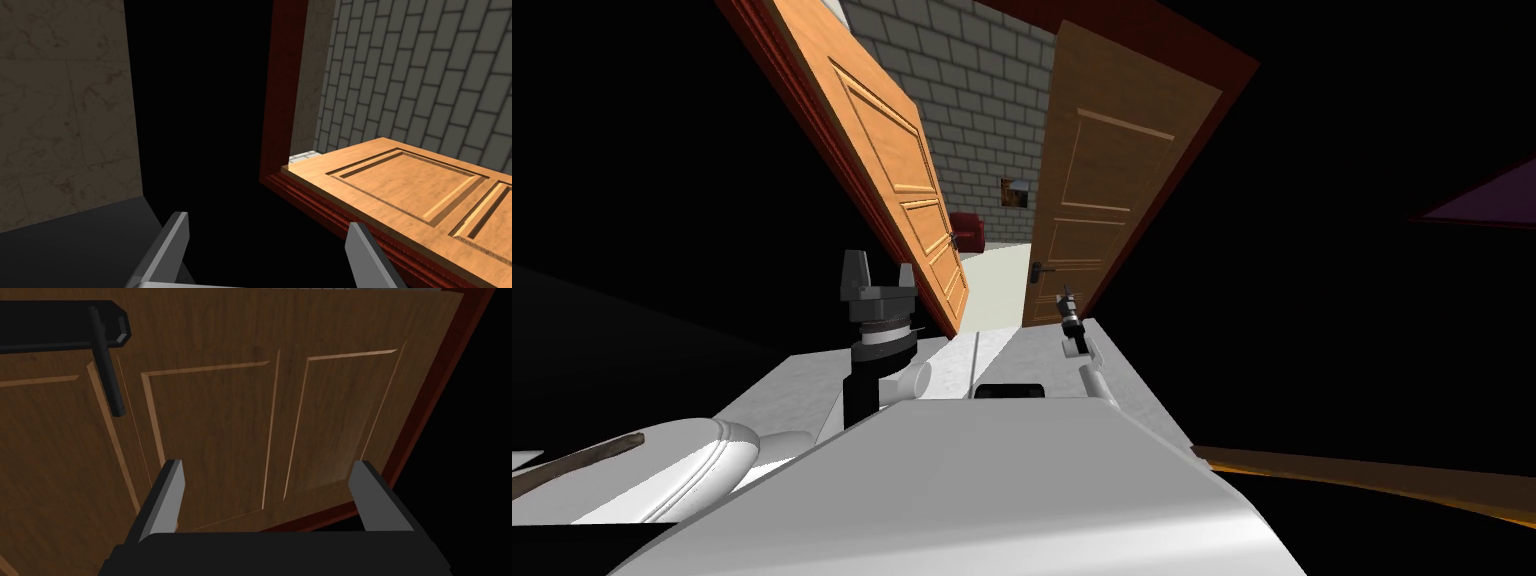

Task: Push the door open

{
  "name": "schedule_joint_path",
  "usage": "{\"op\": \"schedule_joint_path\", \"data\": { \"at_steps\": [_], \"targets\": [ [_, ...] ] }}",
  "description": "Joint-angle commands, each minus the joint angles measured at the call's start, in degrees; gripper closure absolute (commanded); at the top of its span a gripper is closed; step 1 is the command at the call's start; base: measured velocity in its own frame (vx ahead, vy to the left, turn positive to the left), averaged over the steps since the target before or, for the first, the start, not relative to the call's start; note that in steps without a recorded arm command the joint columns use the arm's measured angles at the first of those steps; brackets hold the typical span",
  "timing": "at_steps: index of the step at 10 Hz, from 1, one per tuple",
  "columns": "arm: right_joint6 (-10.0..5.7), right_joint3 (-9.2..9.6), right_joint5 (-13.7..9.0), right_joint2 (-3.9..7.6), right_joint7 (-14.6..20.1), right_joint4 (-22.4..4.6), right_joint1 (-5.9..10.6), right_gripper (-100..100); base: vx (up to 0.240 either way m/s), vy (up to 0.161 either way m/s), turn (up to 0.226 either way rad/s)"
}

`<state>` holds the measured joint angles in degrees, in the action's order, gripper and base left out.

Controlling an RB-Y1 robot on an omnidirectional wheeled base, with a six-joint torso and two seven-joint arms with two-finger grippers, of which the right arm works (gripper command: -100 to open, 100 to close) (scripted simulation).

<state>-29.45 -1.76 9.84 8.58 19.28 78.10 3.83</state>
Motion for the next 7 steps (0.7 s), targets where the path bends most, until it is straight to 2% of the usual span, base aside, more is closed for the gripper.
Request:
{"op": "schedule_joint_path", "data": {
  "at_steps": [1, 2, 3, 4, 7],
  "targets": [
    [-0.12, -0.01, 0.4, 0.41, 0.6, -2.9, 1.40, -100, 0.049, -0.004, 0.003],
    [-0.12, -0.01, 0.4, 0.41, 0.6, -2.9, 1.40, -100, 0.043, -0.005, 0.000],
    [-0.15, -0.01, 0.8, 0.71, 1.1, -4.5, 2.63, -100, 0.049, -0.012, 0.000],
    [-0.15, -0.01, 0.8, 0.71, 1.1, -5.2, 2.63, -100, 0.040, -0.008, 0.004],
    [-0.21, -0.01, 1.9, 1.59, 2.6, -11.3, 6.19, -100, 0.086, 0.000, 0.003]
  ]
}}
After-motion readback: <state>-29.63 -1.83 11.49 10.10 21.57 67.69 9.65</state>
